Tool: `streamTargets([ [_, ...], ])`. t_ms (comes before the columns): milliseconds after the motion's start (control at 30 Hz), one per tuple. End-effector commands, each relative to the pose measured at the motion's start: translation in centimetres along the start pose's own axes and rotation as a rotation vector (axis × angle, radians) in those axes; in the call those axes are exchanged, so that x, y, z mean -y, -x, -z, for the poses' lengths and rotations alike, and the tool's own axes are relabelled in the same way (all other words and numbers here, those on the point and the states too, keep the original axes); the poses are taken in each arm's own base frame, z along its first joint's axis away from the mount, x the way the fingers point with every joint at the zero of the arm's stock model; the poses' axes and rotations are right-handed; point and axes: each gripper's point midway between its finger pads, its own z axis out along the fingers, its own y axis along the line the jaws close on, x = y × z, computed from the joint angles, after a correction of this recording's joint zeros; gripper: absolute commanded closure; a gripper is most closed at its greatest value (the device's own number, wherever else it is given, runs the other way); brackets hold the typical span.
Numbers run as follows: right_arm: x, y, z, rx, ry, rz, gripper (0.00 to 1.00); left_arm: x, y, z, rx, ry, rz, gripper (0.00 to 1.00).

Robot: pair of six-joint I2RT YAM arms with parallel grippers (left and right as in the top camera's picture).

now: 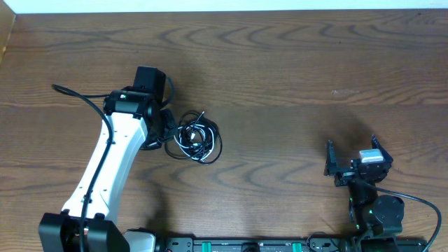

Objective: Untangle cables
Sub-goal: 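Lower the left gripper and pinch the cable bundle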

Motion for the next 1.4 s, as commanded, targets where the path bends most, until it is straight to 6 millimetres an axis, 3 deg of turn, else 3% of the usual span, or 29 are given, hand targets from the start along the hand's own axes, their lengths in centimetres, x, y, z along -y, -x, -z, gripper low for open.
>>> streamTargets([
  [0, -0.1, -0.1, 0.0, -0.001, 0.005, -0.011, 0.01, -0.2, -0.1, -0.3, -0.007, 0.015, 0.001, 0.78],
  [367, -0.1, -0.1, 0.0, -0.002, 0.005, -0.011, 0.01, 0.2, 0.6, -0.3, 0.022, -0.002, 0.003, 0.77],
  [433, -0.1, -0.1, 0.0, -0.002, 0.005, -0.011, 0.01, 0.3, 0.7, -0.3, 0.025, -0.004, 0.003, 0.69],
  [567, -0.1, -0.1, 0.0, -0.002, 0.005, -0.011, 0.01, -0.1, 0.0, -0.4, -0.003, 0.011, 0.001, 0.67],
  [733, -0.1, -0.1, 0.0, -0.002, 0.005, -0.011, 0.01, -0.3, -1.7, -2.3, -0.054, 0.005, -0.001, 0.67],
  [900, -0.1, -0.1, 0.0, -0.002, 0.005, -0.011, 0.01, 1.1, -3.4, -5.6, -0.092, -0.100, 0.002, 0.66],
  [1133, -0.2, 0.2, 0.0, 0.008, 0.009, -0.011, 0.01, 2.5, -3.3, -8.4, -0.036, -0.202, 0.000, 0.66],
  [1367, -4.7, 0.9, 0.7, 0.045, 0.272, -0.009, 0.01, 2.7, -3.1, -9.7, 0.001, -0.227, 0.060, 0.66],
])
